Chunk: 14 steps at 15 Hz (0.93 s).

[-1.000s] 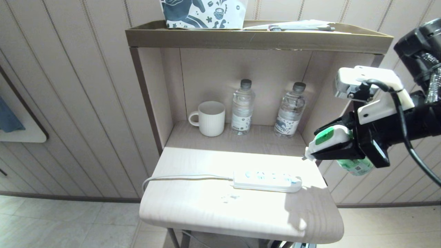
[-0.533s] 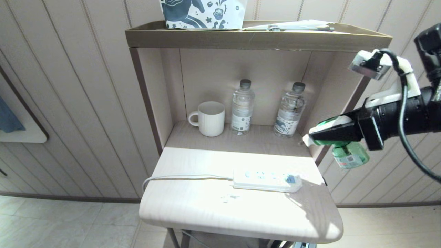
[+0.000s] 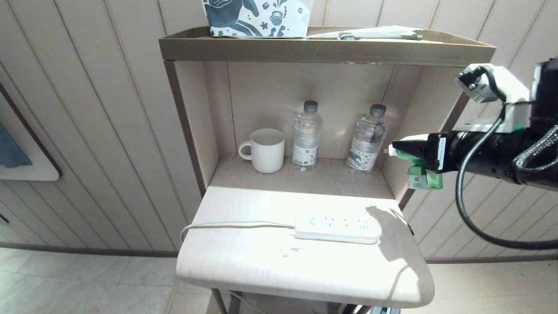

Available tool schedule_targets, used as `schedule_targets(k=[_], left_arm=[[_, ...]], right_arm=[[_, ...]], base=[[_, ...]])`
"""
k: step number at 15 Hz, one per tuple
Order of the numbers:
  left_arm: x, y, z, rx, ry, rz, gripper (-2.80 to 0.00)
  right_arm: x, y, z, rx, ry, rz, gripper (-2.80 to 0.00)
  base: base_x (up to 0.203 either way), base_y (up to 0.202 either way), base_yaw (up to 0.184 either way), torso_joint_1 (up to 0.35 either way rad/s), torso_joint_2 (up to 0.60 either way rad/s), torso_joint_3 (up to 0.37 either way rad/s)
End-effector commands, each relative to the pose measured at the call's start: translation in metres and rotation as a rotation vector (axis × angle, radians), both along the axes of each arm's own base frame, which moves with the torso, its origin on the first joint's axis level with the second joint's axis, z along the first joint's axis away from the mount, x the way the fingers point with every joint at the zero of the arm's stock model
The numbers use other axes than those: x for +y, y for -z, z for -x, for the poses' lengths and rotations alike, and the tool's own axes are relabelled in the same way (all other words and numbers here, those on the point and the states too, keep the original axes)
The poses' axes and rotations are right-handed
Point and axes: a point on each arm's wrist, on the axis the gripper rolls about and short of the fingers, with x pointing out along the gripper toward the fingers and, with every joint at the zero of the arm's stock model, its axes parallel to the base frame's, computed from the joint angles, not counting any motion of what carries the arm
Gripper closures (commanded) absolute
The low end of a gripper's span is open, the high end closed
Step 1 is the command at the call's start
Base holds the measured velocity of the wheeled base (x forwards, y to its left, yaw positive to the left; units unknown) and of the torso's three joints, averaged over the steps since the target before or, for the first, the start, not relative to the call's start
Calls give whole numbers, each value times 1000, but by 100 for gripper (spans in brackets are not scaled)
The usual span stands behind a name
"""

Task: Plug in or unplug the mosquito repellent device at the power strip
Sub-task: Place the mosquito repellent liquid on the table

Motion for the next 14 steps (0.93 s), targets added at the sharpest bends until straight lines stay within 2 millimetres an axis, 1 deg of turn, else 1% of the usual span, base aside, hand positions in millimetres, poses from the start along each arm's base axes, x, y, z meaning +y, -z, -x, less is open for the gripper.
schedule_targets(k=[1, 2, 4, 5, 7, 8, 10, 12, 14], left_arm=[[-1, 6, 1, 19, 41, 104, 0], [-1, 6, 1, 23, 34, 70, 0], [0, 5, 1, 38, 8, -81, 0], [1, 5, 1, 40, -25, -116, 0], [0, 6, 1, 52, 13, -135, 0], [-2, 7, 2, 74, 75, -134, 0], [-1, 7, 2, 83, 68, -118, 0], [-2, 7, 2, 67, 73, -95, 0], [-2, 8, 1, 46, 101, 23, 0]], right_arm=[[7, 10, 3, -39, 109, 28, 0], [8, 18, 4, -52, 112, 37, 0], [10, 25, 3, -102, 117, 30, 0], [11, 30, 1, -99, 117, 34, 0], [19, 35, 2, -92, 91, 34, 0], [20, 38, 5, -92, 91, 32, 0], [21, 42, 9, -133, 131, 22, 0], [27, 56, 14, -137, 130, 27, 0], [29, 67, 19, -143, 134, 28, 0]], base=[[0, 0, 0, 0, 0, 0], [0, 0, 0, 0, 0, 0], [0, 0, 0, 0, 0, 0], [0, 0, 0, 0, 0, 0], [0, 0, 0, 0, 0, 0], [0, 0, 0, 0, 0, 0], [0, 0, 0, 0, 0, 0], [0, 0, 0, 0, 0, 0], [0, 0, 0, 0, 0, 0]])
